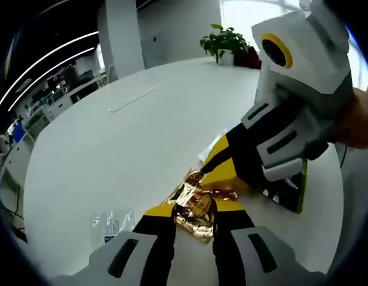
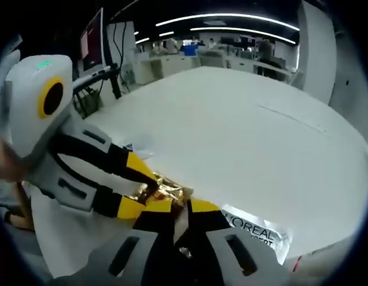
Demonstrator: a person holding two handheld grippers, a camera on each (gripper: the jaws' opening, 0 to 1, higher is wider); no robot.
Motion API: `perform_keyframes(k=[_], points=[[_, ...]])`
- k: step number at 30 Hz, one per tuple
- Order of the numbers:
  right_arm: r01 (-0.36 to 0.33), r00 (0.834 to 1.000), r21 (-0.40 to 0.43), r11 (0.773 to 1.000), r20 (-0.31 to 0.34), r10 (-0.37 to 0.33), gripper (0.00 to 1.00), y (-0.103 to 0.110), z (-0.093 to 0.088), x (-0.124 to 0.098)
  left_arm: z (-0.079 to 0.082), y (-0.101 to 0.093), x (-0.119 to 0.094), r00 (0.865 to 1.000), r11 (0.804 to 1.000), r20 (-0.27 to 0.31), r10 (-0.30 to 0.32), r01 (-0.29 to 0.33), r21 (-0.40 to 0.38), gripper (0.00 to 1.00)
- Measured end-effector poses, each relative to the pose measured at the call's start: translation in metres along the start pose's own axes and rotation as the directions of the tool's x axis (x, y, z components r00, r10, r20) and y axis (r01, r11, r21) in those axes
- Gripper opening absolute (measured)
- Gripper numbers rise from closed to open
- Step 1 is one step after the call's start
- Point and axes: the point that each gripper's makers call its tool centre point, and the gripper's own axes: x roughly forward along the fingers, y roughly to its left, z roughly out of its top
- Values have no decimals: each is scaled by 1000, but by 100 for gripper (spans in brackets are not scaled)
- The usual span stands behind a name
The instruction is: Arrange the skincare products in the storage area until every visible bottle or jar stands upright without overlapping.
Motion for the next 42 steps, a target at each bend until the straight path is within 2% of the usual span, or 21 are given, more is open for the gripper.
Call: perform_keyframes(k=[4,9,18,24,27,31,35,42], points=[[3,999,-53,999,41,-1,12,-1,14,-1,-1,-1,-1,1000,1000,2,-2,2,0,26],[-9,998,-70,998,54,13,15,5,17,-8,-2,0,-1,1000,1000,0,-2,2,-3,26],[-39,997,-91,995,62,44,17,21,9,-25,-2,0,-1,1000,1000,-13,7,-7,18,28],[-61,995,-72,996,71,66,17,27,6,-36,5,0,-7,1000,1000,-2,-3,3,13,29],[-63,995,-73,995,71,68,18,29,3,-43,9,2,-14,1000,1000,2,3,-3,-15,32],[-67,994,-82,994,76,73,23,31,3,-51,8,2,-16,1000,999,7,4,-3,-37,35],[-77,993,-96,992,78,85,33,33,0,-59,7,-1,-23,1000,998,5,7,-7,-64,40],[-94,991,-130,987,86,105,45,39,-4,-81,9,-11,-41,1000,993,17,14,-11,-117,47]])
